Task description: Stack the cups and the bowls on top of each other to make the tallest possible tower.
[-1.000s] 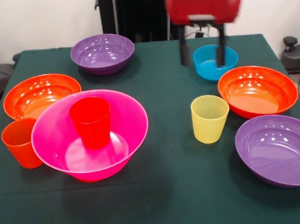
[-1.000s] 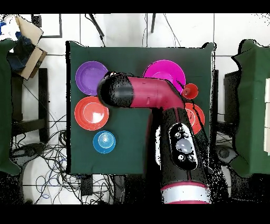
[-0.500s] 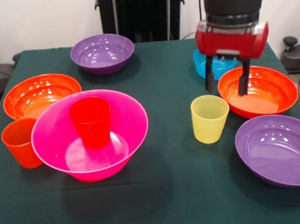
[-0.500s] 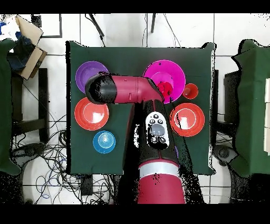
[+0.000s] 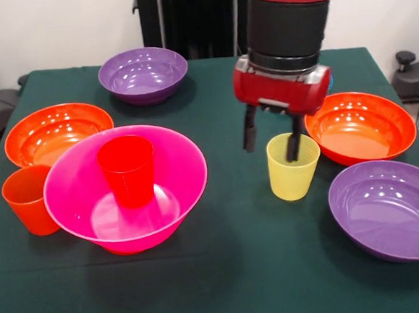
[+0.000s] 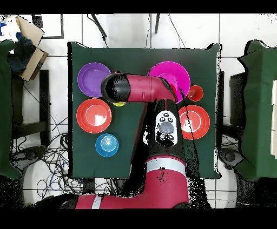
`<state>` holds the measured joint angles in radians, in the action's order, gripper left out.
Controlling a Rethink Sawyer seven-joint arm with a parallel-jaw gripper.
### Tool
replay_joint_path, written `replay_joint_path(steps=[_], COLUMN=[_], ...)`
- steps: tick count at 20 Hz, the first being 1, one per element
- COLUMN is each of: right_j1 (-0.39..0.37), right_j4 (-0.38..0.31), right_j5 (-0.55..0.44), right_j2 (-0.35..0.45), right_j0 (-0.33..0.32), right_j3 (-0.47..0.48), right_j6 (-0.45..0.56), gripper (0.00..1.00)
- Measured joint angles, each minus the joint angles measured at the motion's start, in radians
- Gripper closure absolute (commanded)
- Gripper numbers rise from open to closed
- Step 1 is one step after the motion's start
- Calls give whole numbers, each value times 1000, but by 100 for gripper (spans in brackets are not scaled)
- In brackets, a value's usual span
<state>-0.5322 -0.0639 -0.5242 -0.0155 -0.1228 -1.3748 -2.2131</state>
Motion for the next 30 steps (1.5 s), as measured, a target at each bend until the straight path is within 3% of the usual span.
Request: replay_joint_path(steps=[16,30], right_j1=[38,19], right_j4=[58,92], right_j5=[0,0], right_j2=[-38,-49], right_j0=[1,10], right_j3=[55,-9], right_j6=[0,0], gripper=[0,0])
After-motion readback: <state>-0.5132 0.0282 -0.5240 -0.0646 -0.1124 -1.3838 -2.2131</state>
